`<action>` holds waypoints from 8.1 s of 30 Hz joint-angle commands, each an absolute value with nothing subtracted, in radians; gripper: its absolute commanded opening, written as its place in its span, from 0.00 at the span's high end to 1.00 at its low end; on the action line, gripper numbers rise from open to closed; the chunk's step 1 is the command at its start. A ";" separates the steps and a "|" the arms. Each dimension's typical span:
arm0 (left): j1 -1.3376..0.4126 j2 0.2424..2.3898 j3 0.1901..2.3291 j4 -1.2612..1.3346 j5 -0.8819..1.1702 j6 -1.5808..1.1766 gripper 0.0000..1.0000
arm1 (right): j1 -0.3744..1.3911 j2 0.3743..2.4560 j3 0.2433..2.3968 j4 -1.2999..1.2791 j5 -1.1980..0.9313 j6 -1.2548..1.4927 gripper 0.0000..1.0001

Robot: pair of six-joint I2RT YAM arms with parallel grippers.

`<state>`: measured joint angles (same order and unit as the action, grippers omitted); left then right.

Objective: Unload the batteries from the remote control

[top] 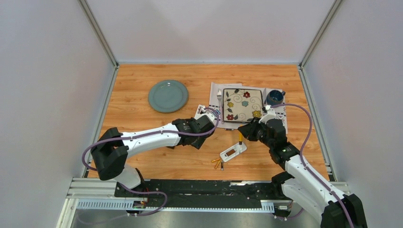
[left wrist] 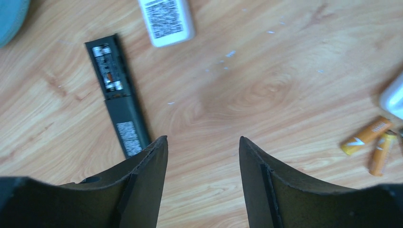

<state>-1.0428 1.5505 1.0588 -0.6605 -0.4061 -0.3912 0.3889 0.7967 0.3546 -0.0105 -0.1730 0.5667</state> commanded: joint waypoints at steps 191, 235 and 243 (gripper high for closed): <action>-0.854 1.155 0.870 0.027 0.460 -0.452 0.28 | 0.482 0.802 0.515 0.264 -0.287 0.749 1.00; -0.897 1.187 0.965 -0.311 0.498 -0.232 1.00 | 0.492 0.844 0.598 0.239 -0.650 0.765 0.49; -0.897 1.209 0.973 -0.298 0.537 -0.241 1.00 | 0.491 0.867 0.583 0.304 -0.689 0.801 0.52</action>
